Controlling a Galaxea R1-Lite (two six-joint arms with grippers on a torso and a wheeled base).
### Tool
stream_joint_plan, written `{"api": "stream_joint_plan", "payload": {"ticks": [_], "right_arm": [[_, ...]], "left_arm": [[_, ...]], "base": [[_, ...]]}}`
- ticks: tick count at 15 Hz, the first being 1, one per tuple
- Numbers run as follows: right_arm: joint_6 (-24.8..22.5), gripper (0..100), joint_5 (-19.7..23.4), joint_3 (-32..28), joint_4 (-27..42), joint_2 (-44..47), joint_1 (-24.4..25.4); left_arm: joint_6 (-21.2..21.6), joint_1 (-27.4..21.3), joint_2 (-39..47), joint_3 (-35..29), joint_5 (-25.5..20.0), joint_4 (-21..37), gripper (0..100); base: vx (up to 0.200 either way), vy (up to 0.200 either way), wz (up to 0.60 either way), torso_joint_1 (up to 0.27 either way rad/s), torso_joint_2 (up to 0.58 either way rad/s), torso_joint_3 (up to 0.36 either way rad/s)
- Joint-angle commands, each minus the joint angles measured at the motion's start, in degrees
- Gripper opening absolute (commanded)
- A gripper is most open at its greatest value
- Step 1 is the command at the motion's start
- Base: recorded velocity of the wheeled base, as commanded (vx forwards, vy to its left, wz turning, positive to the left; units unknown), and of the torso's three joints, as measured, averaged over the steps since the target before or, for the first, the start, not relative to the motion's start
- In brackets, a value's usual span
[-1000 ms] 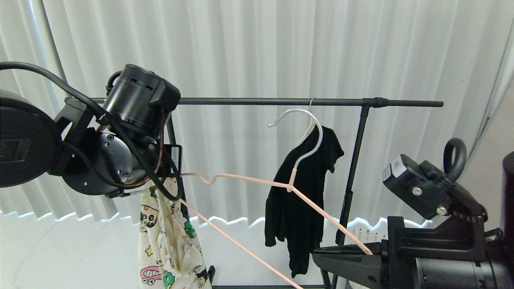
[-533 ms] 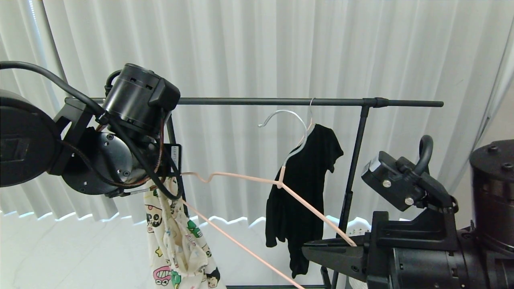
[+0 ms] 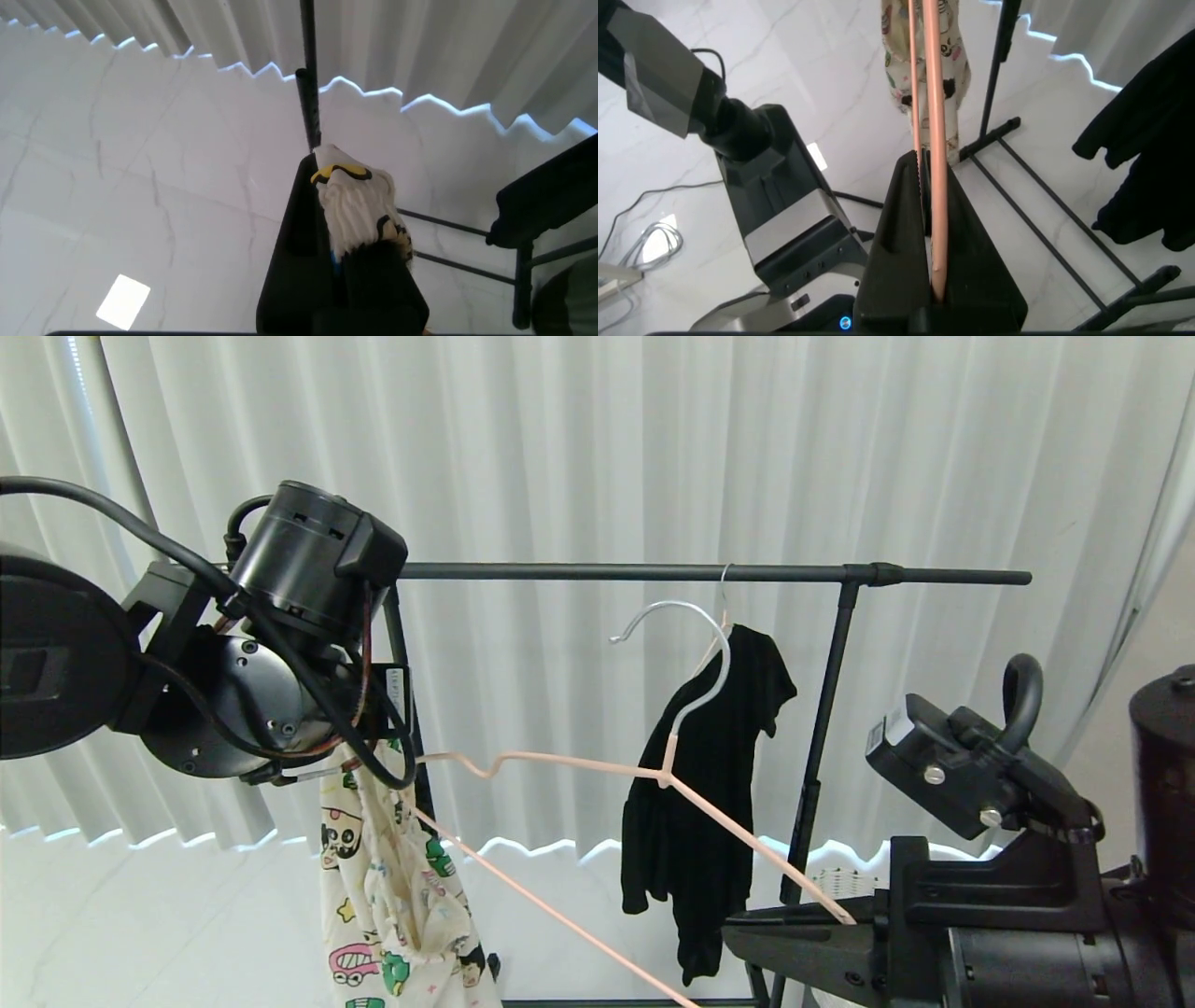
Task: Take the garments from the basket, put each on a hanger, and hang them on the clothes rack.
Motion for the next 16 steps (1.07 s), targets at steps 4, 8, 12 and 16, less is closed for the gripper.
{"api": "stream_joint_plan", "payload": {"ticks": [4,8,12,16], "right_arm": [[0.12,0,-0.07,-0.82,-0.04,1.36,1.00],[0.12,0,0.02,-0.73,0.31,-0.31,1.62],[0.12,0,-0.07,-0.73,0.31,-0.31,1.80],[0.04,0,-0.33,-0.82,-0.30,1.80,-0.23]], "left_arm": [[-0.32,-0.41,-0.04,-0.28,0.02,0.01,0],[-0.50,0.03,0.31,-0.10,0.11,-0.08,0],[-0.50,-0.23,0.31,-0.19,0.20,-0.08,0],[-0.50,-0.32,-0.39,-0.28,0.20,-0.08,0]], "base": [[0.000,0.000,0.00,0.000,0.00,0.000],[0.000,0.000,0.00,0.000,0.00,0.000],[0.000,0.000,0.00,0.000,0.00,0.000],[0.000,0.000,0.00,0.000,0.00,0.000]]}}
